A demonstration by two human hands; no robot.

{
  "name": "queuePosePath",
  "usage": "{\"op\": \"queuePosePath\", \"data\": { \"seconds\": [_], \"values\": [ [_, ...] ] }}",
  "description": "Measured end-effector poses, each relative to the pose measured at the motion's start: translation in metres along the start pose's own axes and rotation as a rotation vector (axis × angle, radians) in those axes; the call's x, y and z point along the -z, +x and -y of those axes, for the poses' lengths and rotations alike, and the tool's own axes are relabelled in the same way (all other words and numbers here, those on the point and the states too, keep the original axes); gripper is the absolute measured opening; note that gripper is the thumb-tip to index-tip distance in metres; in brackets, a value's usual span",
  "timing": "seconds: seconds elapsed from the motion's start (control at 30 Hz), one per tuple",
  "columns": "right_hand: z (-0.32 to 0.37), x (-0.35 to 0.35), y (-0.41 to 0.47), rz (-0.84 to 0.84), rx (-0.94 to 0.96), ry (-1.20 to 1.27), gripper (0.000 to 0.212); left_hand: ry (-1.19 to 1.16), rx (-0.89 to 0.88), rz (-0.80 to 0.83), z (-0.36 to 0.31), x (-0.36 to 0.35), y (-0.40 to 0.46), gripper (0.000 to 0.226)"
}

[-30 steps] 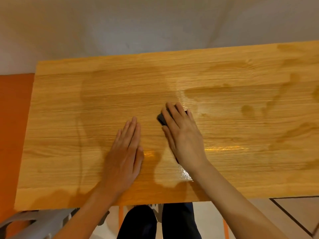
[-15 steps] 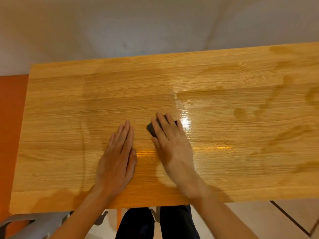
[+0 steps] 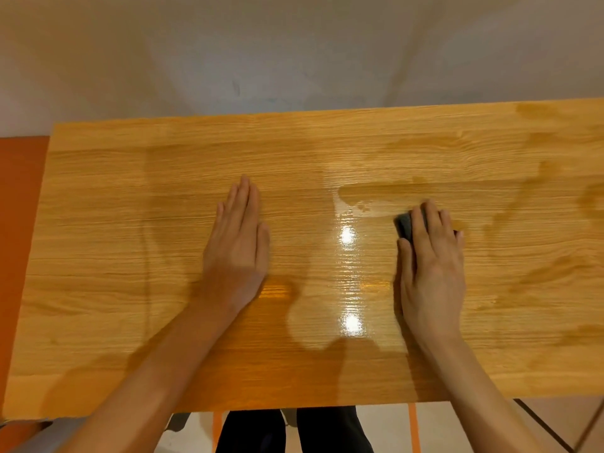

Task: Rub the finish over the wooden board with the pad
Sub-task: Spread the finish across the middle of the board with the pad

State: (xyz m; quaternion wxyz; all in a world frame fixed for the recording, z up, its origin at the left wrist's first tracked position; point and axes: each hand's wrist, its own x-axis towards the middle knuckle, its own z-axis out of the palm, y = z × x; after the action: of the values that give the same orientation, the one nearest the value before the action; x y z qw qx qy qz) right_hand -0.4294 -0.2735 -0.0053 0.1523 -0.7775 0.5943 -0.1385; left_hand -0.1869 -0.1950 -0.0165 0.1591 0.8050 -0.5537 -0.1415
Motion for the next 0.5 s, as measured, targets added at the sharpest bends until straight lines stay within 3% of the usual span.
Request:
{"op": "queuePosePath", "data": {
  "seconds": [0.13, 0.27, 0.37, 0.43, 0.5],
  "values": [
    [0.031, -0.014, -0.002, -0.02, -0.007, 0.006, 0.045, 0.067, 0.01, -0.036, 0.001, -0.011, 0.002, 0.055],
    [0.094, -0.049, -0.004, 0.135, 0.236, 0.006, 0.051, 0.098, -0.021, -0.066, 0.0, -0.012, 0.001, 0.055],
    [0.08, -0.039, 0.01, 0.22, 0.394, 0.018, 0.049, 0.106, -0.018, -0.054, 0.0, -0.011, 0.003, 0.056],
    [0.038, -0.02, 0.02, 0.175, 0.337, 0.003, 0.044, 0.103, -0.012, -0.043, 0.001, -0.011, 0.004, 0.056],
    [0.0, 0.001, 0.027, 0.106, 0.148, -0.001, 0.045, 0.089, -0.004, -0.032, 0.002, -0.011, 0.004, 0.056]
  ]
}}
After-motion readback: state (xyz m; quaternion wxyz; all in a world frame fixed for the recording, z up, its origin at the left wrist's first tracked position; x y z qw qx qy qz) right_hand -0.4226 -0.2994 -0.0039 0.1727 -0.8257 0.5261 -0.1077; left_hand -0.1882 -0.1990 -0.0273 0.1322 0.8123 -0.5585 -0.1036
